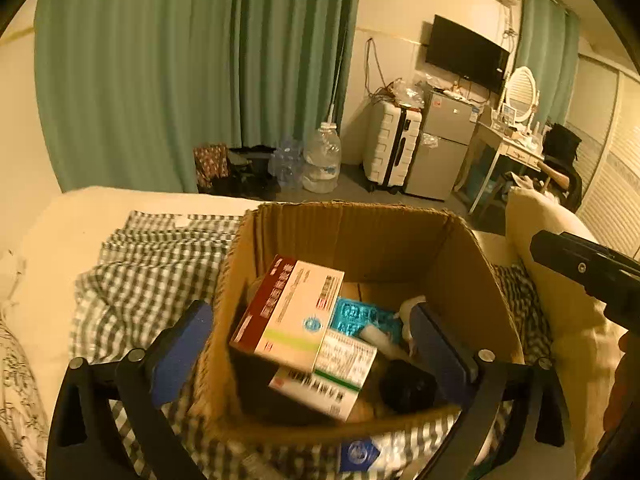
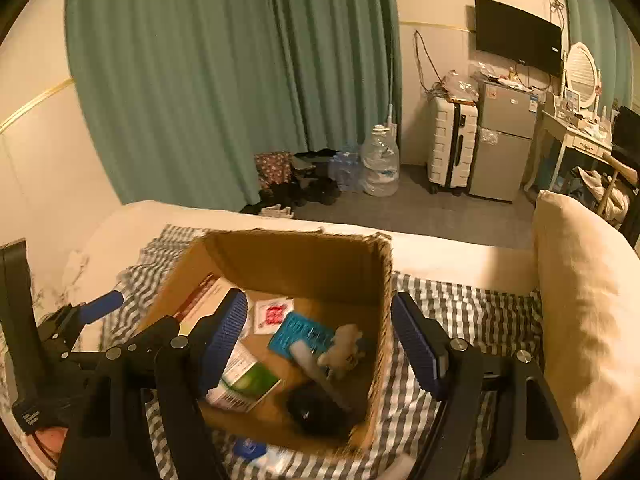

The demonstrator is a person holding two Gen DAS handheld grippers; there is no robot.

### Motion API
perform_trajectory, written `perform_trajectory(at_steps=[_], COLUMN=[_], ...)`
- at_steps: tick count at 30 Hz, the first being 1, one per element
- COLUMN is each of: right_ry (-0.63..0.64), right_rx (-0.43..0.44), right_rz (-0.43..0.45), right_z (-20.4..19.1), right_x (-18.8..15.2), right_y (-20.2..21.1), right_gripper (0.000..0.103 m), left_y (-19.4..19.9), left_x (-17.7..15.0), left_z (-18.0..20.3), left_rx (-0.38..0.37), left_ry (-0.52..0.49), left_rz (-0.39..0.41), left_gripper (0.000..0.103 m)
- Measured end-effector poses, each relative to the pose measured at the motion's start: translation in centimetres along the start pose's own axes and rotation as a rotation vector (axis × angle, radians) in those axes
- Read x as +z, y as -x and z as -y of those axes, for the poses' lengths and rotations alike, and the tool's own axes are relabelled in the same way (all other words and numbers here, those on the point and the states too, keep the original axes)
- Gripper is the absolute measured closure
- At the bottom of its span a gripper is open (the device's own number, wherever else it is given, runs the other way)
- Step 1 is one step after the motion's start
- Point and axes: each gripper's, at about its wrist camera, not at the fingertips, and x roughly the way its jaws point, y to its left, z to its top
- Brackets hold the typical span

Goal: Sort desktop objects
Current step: 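Withdraw both open tools from the box back toward the sheet, then grasp the white ointment tube with left tool while right tool grasps the brown tape roll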

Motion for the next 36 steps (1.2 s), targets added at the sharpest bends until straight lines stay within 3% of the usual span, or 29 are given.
perform_trajectory(at_steps=[8, 15, 19, 22, 29, 36], right_ry=[0.071, 0.102, 0.12, 0.161, 0.164, 0.127], right_rx=[0.044, 0.056, 0.078, 0.052, 0.057, -0.016], right_rz=[-0.019, -0.098, -0.133, -0.143, -0.292, -0.333], right_z=[-1.3, -2.6, -3.2, -3.4, -2.8, -1.6], right_x=[-5.2, -10.2, -12.7, -15.4, -21.2, -21.9], right_y=[5.9, 5.3, 4.2, 3.4, -1.3, -3.5], right_gripper=[0.027, 0.027, 0.025, 0.018, 0.013, 0.006], left_y=[4.1, 4.6, 3.2, 0.3, -4.0, -5.7], left_x=[-4.3, -10.7, -15.0, -17.7, -19.7, -20.1], left_z=[-1.8, -2.7, -3.3, -4.6, -6.1, -5.0], left_rx=[0.029, 0.001, -0.019, -0.04, 0.005, -0.002], left_ry=[-0.021, -0.027, 0.003, 0.089, 0.195, 0.18], left_rz=[-0.005, -0.064, -0.12, -0.209, -0.281, -0.28], left_gripper=[0.0, 0.0, 0.0, 0.0, 0.0, 0.0])
